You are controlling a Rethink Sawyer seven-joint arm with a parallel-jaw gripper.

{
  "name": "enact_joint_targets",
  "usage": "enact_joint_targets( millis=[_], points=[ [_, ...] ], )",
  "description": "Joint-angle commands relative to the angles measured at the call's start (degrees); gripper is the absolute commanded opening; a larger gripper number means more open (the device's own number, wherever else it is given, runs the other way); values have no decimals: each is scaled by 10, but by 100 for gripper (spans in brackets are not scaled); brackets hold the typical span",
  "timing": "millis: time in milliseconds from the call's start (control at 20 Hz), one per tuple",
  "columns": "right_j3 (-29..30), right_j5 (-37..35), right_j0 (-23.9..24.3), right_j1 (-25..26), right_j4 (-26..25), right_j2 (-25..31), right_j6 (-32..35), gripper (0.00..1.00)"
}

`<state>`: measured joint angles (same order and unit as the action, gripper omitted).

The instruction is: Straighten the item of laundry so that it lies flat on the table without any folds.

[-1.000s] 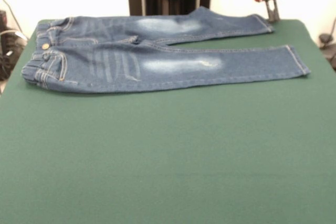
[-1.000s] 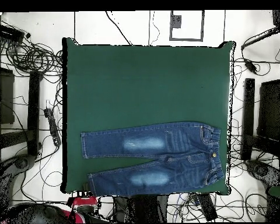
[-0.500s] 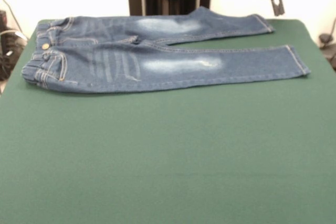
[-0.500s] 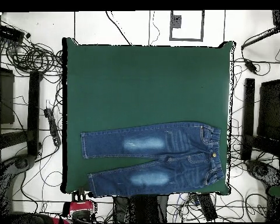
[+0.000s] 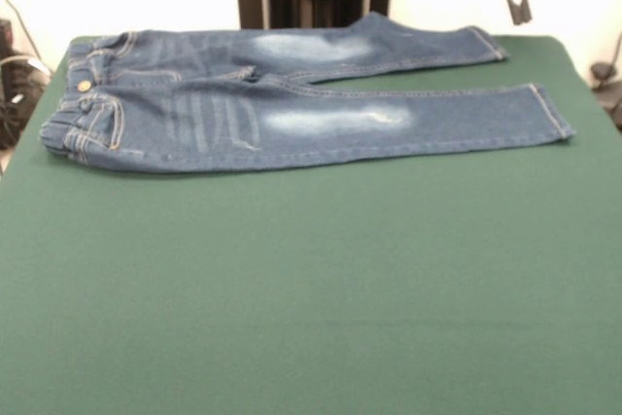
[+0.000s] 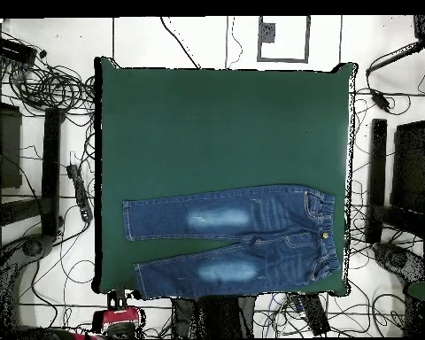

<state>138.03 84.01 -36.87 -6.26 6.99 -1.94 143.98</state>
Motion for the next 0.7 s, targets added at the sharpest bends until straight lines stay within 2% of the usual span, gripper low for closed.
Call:
enact_joint_targets(
  millis=[50,500,700],
  points=[
    [126,-178,5,114,-48,6,80,0],
    [74,-196,43,148,-153,-82,29,0],
    [61,-189,41,163,-170,-103,30,0]
  ],
)
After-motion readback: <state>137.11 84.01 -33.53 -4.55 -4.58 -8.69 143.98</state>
